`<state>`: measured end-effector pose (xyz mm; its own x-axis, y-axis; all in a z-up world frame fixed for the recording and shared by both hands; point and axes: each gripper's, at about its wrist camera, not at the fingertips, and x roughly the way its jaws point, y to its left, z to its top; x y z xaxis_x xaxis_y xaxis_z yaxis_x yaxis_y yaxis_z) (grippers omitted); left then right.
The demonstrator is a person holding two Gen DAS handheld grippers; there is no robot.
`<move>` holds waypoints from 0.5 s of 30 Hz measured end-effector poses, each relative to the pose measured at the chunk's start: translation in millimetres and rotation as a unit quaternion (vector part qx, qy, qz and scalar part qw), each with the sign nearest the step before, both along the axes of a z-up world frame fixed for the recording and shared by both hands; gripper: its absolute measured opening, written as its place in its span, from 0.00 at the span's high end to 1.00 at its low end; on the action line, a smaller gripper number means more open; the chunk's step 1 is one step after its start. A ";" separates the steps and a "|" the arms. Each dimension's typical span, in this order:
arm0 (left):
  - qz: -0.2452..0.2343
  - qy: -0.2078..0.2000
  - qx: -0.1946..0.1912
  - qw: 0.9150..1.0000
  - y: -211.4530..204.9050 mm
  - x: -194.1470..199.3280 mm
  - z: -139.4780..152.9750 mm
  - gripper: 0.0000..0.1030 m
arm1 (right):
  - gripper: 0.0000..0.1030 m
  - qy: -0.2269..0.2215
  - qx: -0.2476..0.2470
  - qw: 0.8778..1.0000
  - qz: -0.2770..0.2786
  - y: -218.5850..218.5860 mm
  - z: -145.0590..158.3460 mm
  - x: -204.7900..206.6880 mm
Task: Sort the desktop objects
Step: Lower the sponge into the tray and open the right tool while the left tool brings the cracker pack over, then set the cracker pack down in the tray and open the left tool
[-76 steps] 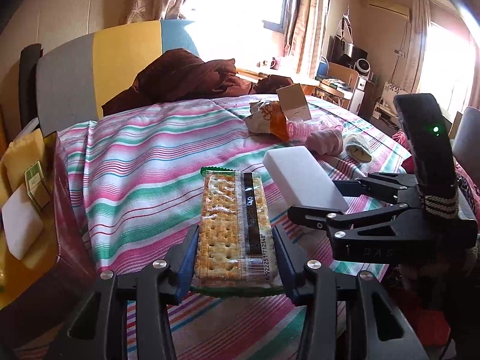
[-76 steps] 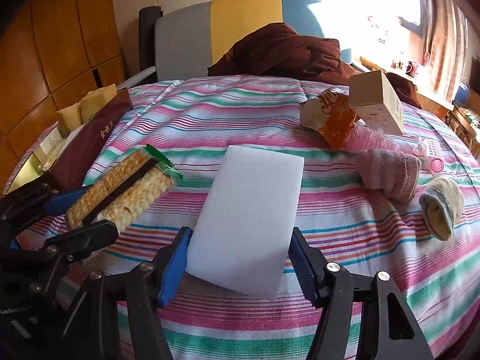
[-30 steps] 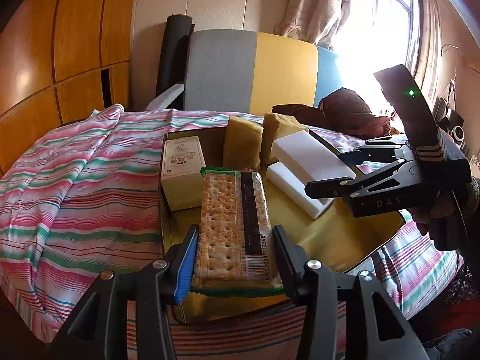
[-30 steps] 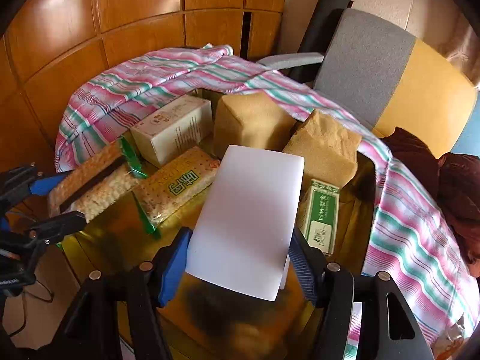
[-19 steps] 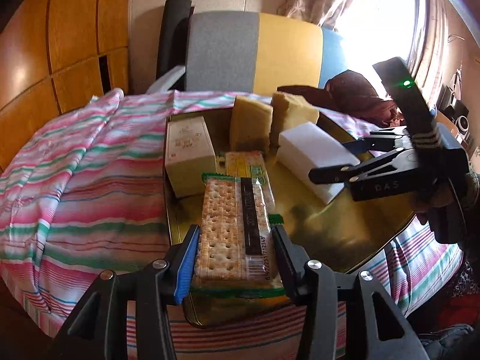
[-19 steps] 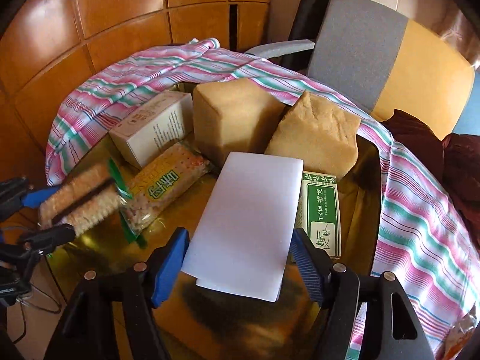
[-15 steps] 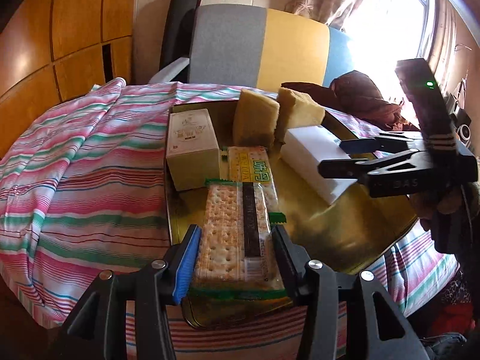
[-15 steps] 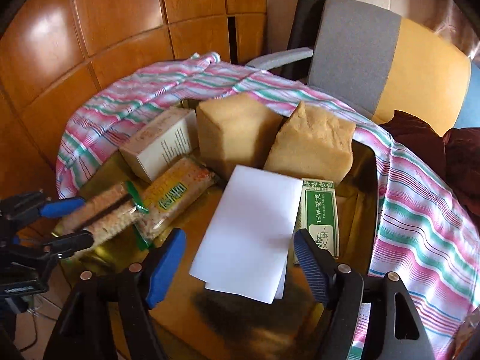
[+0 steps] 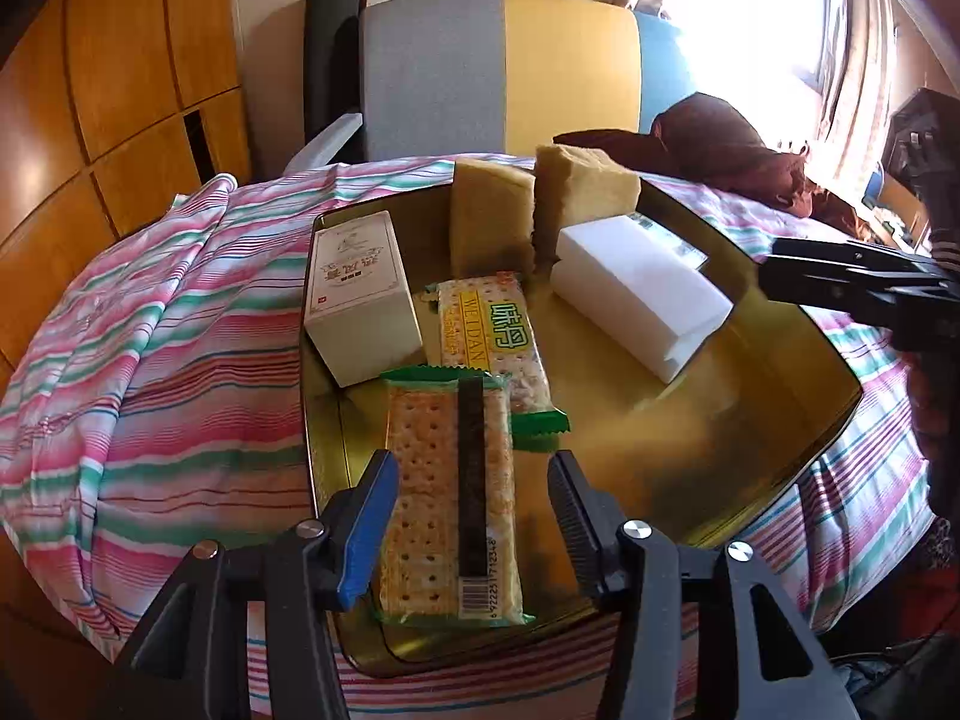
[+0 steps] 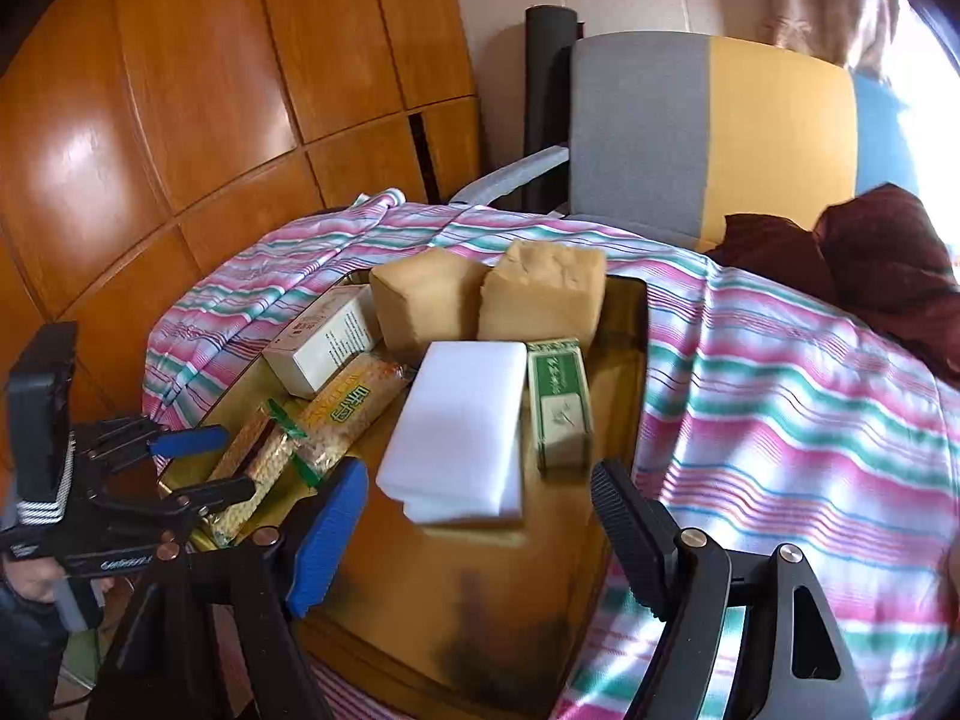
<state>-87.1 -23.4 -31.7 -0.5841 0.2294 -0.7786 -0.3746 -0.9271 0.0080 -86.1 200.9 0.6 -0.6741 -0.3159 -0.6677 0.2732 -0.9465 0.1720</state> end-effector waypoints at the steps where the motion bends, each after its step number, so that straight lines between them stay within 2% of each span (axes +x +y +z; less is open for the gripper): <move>1: -0.001 -0.003 -0.002 1.000 0.7 -2.0 -1.0 0.49 | 0.24 0.001 -0.005 1.000 -0.003 3.5 0.2 4.6; 6: -0.007 -0.018 -0.008 1.000 3.5 -11.0 -5.7 0.52 | 0.24 0.008 -0.024 0.999 -0.021 21.8 0.2 25.3; 9: -0.001 -0.016 -0.002 1.000 1.4 -11.7 -6.1 0.61 | 0.24 0.007 -0.033 0.999 -0.036 33.6 -3.7 33.8; 10: 0.003 -0.014 0.001 1.000 0.5 -11.5 -6.0 0.69 | 0.24 0.006 -0.036 0.998 -0.041 37.5 -5.3 36.3; 12: 0.014 -0.009 0.005 1.000 -2.5 -10.7 -3.9 0.73 | 0.24 0.004 -0.042 0.998 -0.051 45.5 -8.5 40.2; 15: 0.028 0.019 0.011 0.999 -6.1 -2.0 8.4 0.82 | 0.24 0.002 -0.049 0.997 -0.066 57.6 -12.9 44.7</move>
